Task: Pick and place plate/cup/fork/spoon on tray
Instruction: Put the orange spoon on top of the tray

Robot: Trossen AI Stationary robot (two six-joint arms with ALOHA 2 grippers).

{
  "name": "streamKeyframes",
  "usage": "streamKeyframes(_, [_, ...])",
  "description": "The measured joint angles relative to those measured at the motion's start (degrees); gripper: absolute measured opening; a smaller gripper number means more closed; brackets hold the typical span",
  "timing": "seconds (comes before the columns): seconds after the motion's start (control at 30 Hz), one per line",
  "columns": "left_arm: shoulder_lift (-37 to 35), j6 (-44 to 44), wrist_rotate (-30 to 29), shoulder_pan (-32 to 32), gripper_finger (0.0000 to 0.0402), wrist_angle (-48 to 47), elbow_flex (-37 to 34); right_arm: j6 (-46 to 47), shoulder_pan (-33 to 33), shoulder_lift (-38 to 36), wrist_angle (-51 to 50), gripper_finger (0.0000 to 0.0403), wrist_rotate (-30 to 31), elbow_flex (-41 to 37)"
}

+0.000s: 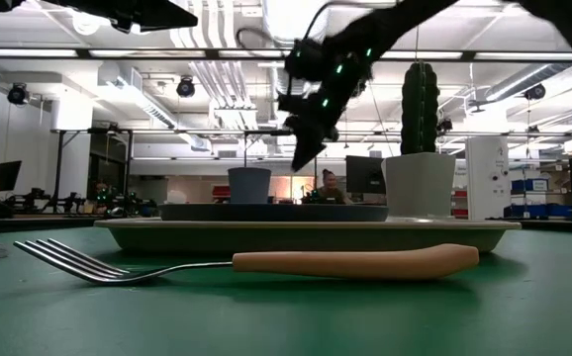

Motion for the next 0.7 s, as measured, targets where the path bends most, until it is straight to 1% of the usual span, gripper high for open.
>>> streamKeyframes(0.13, [0.0,0.0,0.0,0.0,0.0044,0.0,0.0,7.1,2.5,-7.2,-11.0,0.0009,-1.2,0.0])
streamKeyframes(0.17, [0.0,0.0,0.0,0.0,0.0044,0.0,0.0,9.6,3.4,-8.9,-13.6,0.0009,-2.5,-0.3])
streamKeyframes(0.23, [0.0,0.0,0.0,0.0,0.0044,0.0,0.0,15.3,5.5,-12.2,-17.8,0.0009,-6.9,-1.3])
streamKeyframes(0.3, [0.0,-0.2,0.0,0.0,0.0044,0.1,0.0,21.4,8.3,-15.5,-18.2,0.0009,-11.2,-4.4])
streamKeyframes(0.4, [0.0,-0.3,0.0,0.0,0.0044,0.2,0.0,30.8,13.0,-19.7,-18.1,0.0009,-15.4,-11.7])
streamKeyframes(0.6, [0.0,-0.4,0.0,0.0,0.0044,0.2,0.0,53.9,22.5,-27.3,-19.9,0.0009,-15.1,-29.1])
streamKeyframes(0.7, [0.0,-0.5,0.0,0.0,0.0044,0.2,0.0,66.5,25.6,-30.5,-20.6,0.0009,-16.5,-38.8])
